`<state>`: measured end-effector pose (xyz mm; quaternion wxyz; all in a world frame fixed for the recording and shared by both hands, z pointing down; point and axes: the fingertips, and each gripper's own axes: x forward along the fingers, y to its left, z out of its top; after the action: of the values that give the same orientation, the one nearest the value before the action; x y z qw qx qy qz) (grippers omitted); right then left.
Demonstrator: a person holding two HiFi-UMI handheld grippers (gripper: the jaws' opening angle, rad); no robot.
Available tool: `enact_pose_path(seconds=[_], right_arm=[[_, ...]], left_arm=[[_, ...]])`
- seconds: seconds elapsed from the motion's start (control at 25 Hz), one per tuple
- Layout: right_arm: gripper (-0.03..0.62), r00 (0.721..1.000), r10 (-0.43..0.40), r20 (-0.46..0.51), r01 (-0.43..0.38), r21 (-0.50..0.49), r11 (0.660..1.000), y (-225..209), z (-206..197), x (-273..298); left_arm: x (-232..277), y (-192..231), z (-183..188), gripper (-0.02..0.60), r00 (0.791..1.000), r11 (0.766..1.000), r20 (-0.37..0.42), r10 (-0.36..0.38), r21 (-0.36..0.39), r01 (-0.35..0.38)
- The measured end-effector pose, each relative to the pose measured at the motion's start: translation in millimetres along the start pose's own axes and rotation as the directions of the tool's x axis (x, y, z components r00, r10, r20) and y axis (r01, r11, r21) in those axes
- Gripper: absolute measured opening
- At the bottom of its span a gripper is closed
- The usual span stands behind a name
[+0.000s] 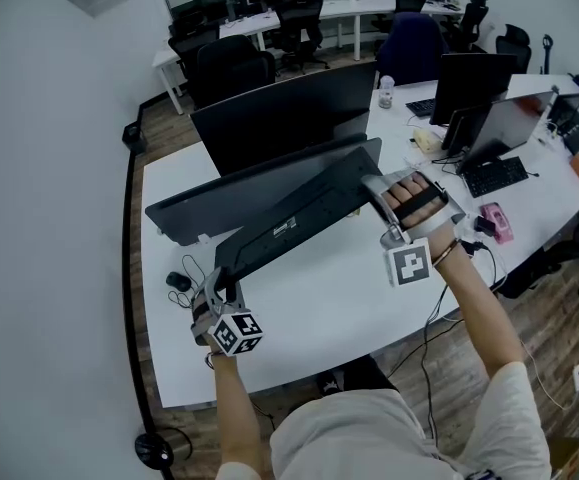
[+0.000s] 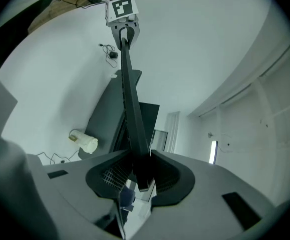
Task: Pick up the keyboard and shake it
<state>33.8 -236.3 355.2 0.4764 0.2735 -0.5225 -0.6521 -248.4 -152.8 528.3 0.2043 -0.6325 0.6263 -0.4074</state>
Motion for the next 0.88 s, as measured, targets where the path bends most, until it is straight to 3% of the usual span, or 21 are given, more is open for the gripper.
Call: enact_pose_path(seconds=[0.2,0.36,0.56,0.68,0.8,0.88], right_arm=[[0.133,0.999,0.007,-0.054,0.003,0.179,0.984,29,-17,-3],[0.132,0.996,0.036,-0.084,-0.007,0.321,0.947,64,-22,-8],[0.13,0.99,0.055,-0.13,0.017,0.493,0.87,106,-25,-18],[0.127,0.985,0.09,-0.144,0.011,0.581,0.814,136,-20,-25],[0.127,0.982,0.116,-0.147,0.01,0.656,0.755,165,-9,-32],[0.126,0.981,0.119,-0.154,0.022,0.696,0.718,177,1,-37]], left_arm=[[9,41,23,0.118,0.999,0.979,0.026,-0.019,0.204,0.014],[14,66,46,0.118,0.998,0.925,0.042,-0.049,0.378,0.029],[21,79,77,0.118,0.994,0.818,0.084,-0.072,0.575,0.011],[25,79,96,0.118,0.99,0.74,0.087,-0.113,0.672,0.026],[27,77,112,0.118,0.985,0.66,0.085,-0.149,0.75,0.036],[27,79,120,0.118,0.984,0.627,0.087,-0.153,0.778,0.028]])
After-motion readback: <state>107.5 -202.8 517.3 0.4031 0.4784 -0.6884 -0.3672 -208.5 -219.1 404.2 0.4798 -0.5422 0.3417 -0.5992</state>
